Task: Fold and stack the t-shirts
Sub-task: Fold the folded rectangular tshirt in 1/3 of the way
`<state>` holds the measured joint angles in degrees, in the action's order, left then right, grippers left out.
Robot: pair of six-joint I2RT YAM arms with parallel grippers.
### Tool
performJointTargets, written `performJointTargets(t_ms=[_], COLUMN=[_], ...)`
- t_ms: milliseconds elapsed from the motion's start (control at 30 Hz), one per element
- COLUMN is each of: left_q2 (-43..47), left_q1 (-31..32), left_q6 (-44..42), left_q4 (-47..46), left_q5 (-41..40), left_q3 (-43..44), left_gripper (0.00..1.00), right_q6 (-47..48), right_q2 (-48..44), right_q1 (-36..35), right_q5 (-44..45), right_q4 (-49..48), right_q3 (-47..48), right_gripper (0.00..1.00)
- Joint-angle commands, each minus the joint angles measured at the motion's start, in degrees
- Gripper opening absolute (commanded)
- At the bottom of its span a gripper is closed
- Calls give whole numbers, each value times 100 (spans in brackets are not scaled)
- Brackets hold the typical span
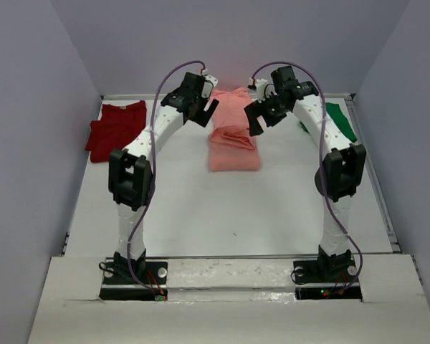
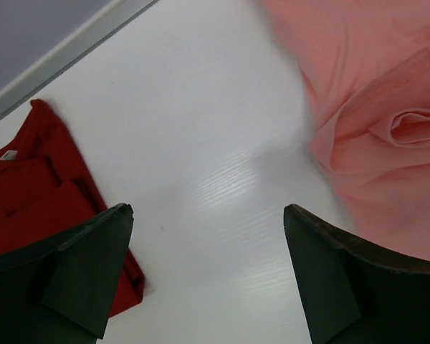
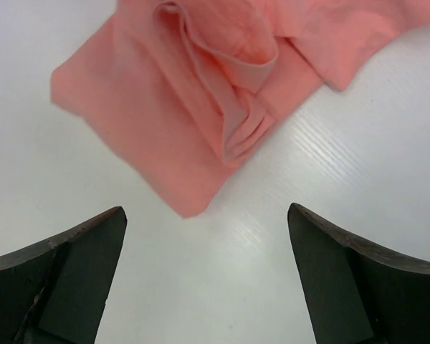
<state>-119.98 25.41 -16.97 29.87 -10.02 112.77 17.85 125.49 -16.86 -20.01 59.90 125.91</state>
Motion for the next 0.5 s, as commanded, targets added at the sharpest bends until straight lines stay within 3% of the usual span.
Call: performJointTargets(t_ms=[0,200,367,467], left_q2=[1089,2004,2803,3015], left_q1=[-492,-1634,-2241,-2532], left_q6=[343,467,353,353], left_q4=[151,64,-200,-236], left_q5=[228,923,889,940], left_q3=[-299,-1431,-2267,-2453], left_gripper=[99,99,99,99], right_q6=[964,2450,3461,3804], right_q2=[-1103,-1694,-2037,-2029], right_q1=[-71,-502,-836,-897], right_q5=[-705,14,1188,1368], right_q4=[23,-321,-1917,-2736], right_q3=[-759,-2139,-3518,-3924], right_gripper=[100,100,100,100])
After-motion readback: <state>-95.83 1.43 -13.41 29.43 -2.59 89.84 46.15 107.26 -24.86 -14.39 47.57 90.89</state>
